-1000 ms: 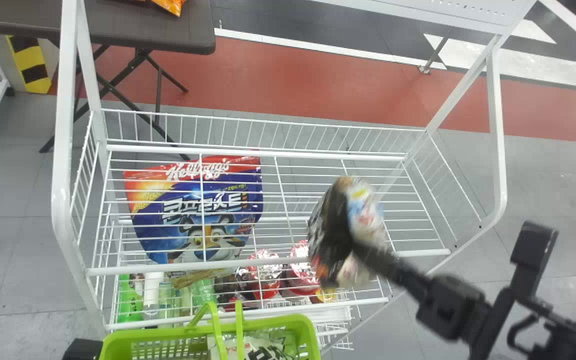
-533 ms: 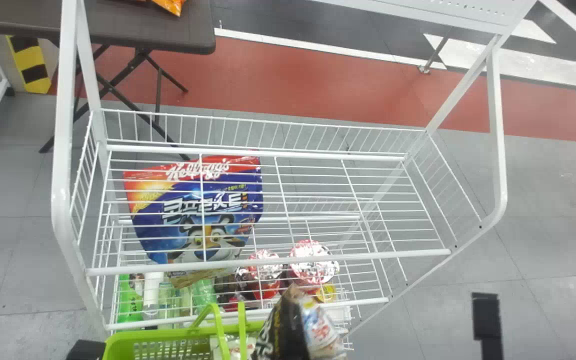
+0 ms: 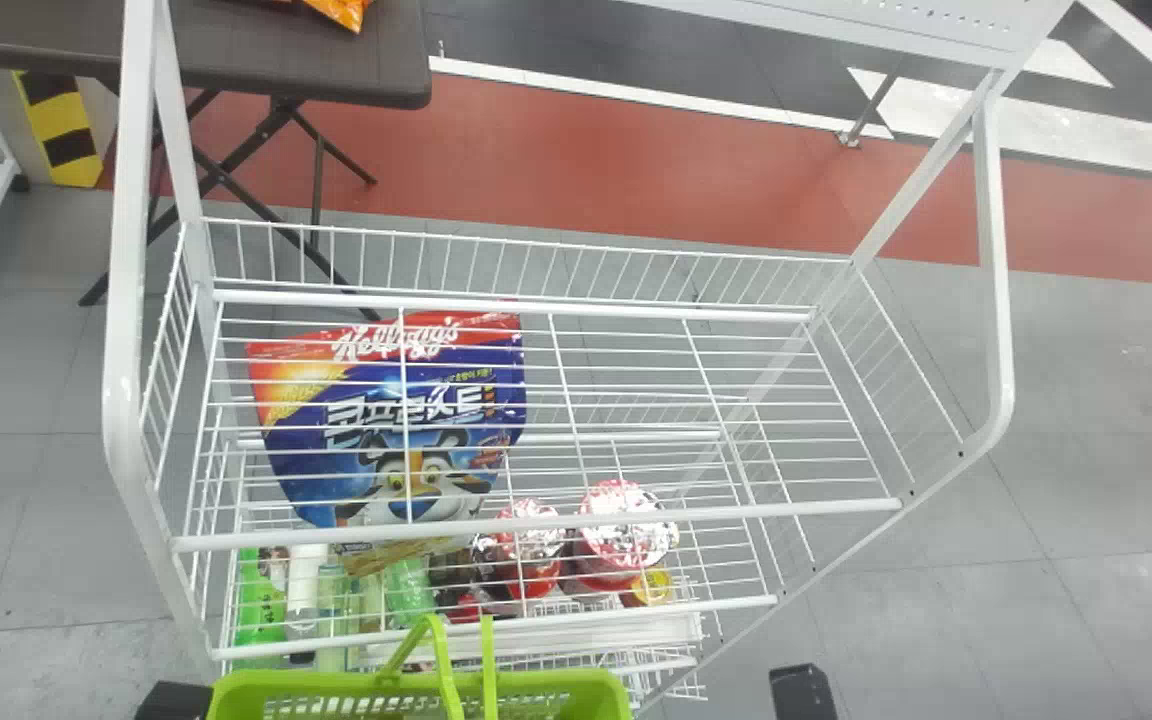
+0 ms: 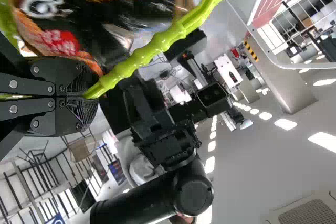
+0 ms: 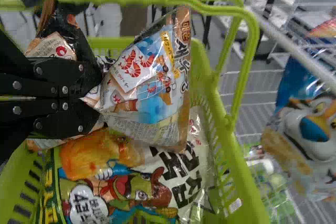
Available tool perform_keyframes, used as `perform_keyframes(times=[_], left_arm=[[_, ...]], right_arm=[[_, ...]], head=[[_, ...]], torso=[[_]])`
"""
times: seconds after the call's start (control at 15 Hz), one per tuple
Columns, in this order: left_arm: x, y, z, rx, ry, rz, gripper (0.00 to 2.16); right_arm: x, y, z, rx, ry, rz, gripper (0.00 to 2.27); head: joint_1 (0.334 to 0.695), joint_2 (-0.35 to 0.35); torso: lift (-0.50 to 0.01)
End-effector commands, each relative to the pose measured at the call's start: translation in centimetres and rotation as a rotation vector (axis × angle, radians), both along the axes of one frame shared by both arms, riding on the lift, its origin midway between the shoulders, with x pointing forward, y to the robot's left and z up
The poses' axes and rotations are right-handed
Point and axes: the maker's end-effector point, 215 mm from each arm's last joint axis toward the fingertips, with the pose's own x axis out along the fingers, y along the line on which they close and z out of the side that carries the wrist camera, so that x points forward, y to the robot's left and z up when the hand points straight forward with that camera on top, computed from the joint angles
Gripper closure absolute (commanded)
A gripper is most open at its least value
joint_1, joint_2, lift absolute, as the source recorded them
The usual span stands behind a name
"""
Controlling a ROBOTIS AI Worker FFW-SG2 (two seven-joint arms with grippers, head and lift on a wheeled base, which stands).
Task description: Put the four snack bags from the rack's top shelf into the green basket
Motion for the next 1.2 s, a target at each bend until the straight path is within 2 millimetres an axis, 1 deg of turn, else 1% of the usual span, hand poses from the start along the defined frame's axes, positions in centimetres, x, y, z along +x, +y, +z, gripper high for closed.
perform_keyframes(times=[0.0,0.07,0.13,0.2,0.27,0.33,0.4,0.53,0.67,0.8,0.93,1.07,1.13], left_arm=[[0.0,0.0,0.0,-0.001,-0.002,-0.001,2.11],[-0.1,0.0,0.0,0.000,-0.002,-0.001,2.11],[0.0,0.0,0.0,-0.001,-0.003,-0.001,2.11],[-0.1,0.0,0.0,-0.001,-0.006,0.001,2.11],[-0.1,0.1,0.1,-0.002,-0.008,0.004,2.11],[-0.2,0.2,0.2,-0.004,-0.009,0.005,2.11],[-0.1,0.3,0.2,-0.006,-0.010,0.007,2.11],[-0.1,0.3,0.2,-0.005,-0.010,0.008,2.11],[-0.1,0.3,0.2,-0.005,-0.010,0.010,2.11],[-0.1,0.2,0.2,-0.006,-0.010,0.009,2.11],[0.0,0.3,0.2,-0.005,-0.012,0.010,2.11],[0.0,0.2,0.2,-0.004,-0.014,0.008,2.11],[0.0,0.1,0.3,-0.004,-0.017,0.009,2.11]], right_arm=[[-1.0,-1.0,-1.4,-0.111,0.019,0.037,2.13],[-1.6,-1.4,-2.1,-0.174,0.026,0.065,2.13],[-1.7,-1.6,-2.8,-0.226,0.016,0.085,2.12],[-1.3,-1.4,-2.9,-0.231,-0.003,0.087,2.08],[-1.2,-1.1,-2.8,-0.225,-0.008,0.090,1.59],[-0.5,-1.0,-2.7,-0.222,-0.035,0.086,0.35],[0.4,-1.3,-2.4,-0.229,-0.075,0.076,0.00],[1.9,-2.1,-1.3,-0.217,-0.126,0.044,0.02],[4.1,-2.5,0.3,-0.184,-0.208,0.005,0.05],[5.6,-3.2,1.3,-0.176,-0.261,-0.025,0.05],[8.3,-4.0,3.0,-0.167,-0.375,-0.053,0.05],[10.8,-3.9,4.9,-0.146,-0.501,-0.069,0.05],[12.7,-4.2,6.5,-0.140,-0.599,-0.083,0.05]], head=[[0.695,-0.350],[0.695,-0.350],[0.695,-0.350],[0.695,-0.350],[0.695,-0.350],[0.695,-0.350],[0.695,-0.350],[0.695,-0.350],[0.695,-0.350],[0.695,-0.350],[0.695,-0.350],[0.695,-0.350],[0.695,-0.350]], torso=[[0.000],[0.000],[0.000],[0.000],[0.000],[0.000],[0.000],[0.000],[0.000],[0.000],[0.000],[0.000],[0.000]])
